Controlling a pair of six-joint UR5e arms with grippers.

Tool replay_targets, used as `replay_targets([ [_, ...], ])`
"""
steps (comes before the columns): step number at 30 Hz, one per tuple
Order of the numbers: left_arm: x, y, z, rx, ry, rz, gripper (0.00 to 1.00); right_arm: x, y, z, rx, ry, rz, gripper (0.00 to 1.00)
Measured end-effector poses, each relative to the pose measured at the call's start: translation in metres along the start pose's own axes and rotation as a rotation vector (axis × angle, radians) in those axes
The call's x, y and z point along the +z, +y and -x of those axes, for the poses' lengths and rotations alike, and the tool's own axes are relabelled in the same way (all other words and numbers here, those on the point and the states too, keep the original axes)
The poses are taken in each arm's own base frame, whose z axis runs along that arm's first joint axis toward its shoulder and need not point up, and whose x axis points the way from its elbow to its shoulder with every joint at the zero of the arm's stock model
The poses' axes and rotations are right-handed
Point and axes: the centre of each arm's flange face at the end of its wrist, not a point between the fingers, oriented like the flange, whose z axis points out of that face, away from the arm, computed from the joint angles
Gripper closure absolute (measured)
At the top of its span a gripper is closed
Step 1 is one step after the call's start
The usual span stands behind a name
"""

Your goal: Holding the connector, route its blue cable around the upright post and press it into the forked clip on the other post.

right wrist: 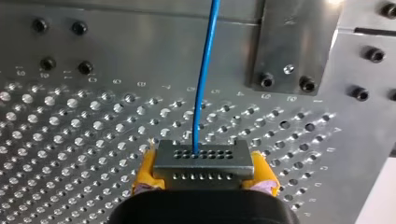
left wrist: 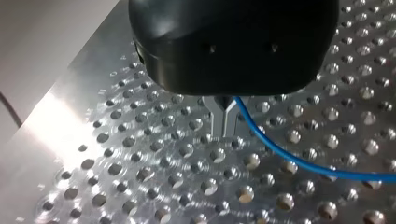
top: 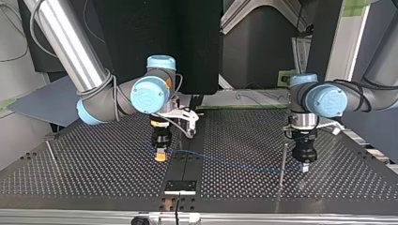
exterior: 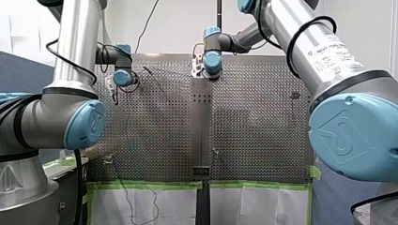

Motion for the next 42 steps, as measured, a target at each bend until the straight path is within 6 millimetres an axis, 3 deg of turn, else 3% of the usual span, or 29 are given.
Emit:
replay_targets([
  [21,-0.003,-0.015,-0.005,-0.069,0.030,-0.077,1.00,0.005,0.013,0.036,-0.017,-0.042,-0.001,1.00],
  [23,-0.004,-0.015,-0.005,-0.073,0.032,-0.077,0.75,0.004,0.013,0.038,-0.019,-0.046,-0.002,1.00],
  [24,-0.004,-0.016,-0.005,-0.074,0.033,-0.075,0.75,0.004,0.013,0.040,-0.020,-0.048,-0.003,1.00],
  [25,-0.004,-0.015,-0.005,-0.075,0.034,-0.073,0.59,0.004,0.013,0.041,-0.021,-0.051,-0.003,1.00],
  [26,-0.004,-0.015,-0.006,-0.076,0.036,-0.069,0.50,0.003,0.013,0.043,-0.023,-0.054,-0.003,1.00],
  [27,-0.005,-0.015,-0.006,-0.077,0.039,-0.063,0.50,0.003,0.013,0.045,-0.025,-0.057,-0.004,1.00],
  [28,-0.005,-0.015,-0.006,-0.077,0.041,-0.059,0.36,0.003,0.013,0.046,-0.026,-0.059,-0.004,1.00],
  [30,-0.006,-0.015,-0.007,-0.082,0.047,-0.053,0.31,0.002,0.012,0.051,-0.029,-0.063,-0.005,1.00],
  [32,-0.007,-0.015,-0.008,-0.089,0.051,-0.052,0.16,0.001,0.011,0.056,-0.033,-0.067,-0.008,1.00],
  [33,-0.007,-0.016,-0.008,-0.096,0.054,-0.053,0.16,0.000,0.011,0.058,-0.035,-0.069,-0.008,1.00],
  [35,-0.008,-0.018,-0.009,-0.105,0.057,-0.057,0.05,-0.001,0.010,0.065,-0.039,-0.073,-0.010,1.00],
  [42,-0.010,-0.024,-0.011,-0.146,0.067,-0.073,0.03,-0.005,0.011,0.088,-0.053,-0.089,-0.011,1.00],
])
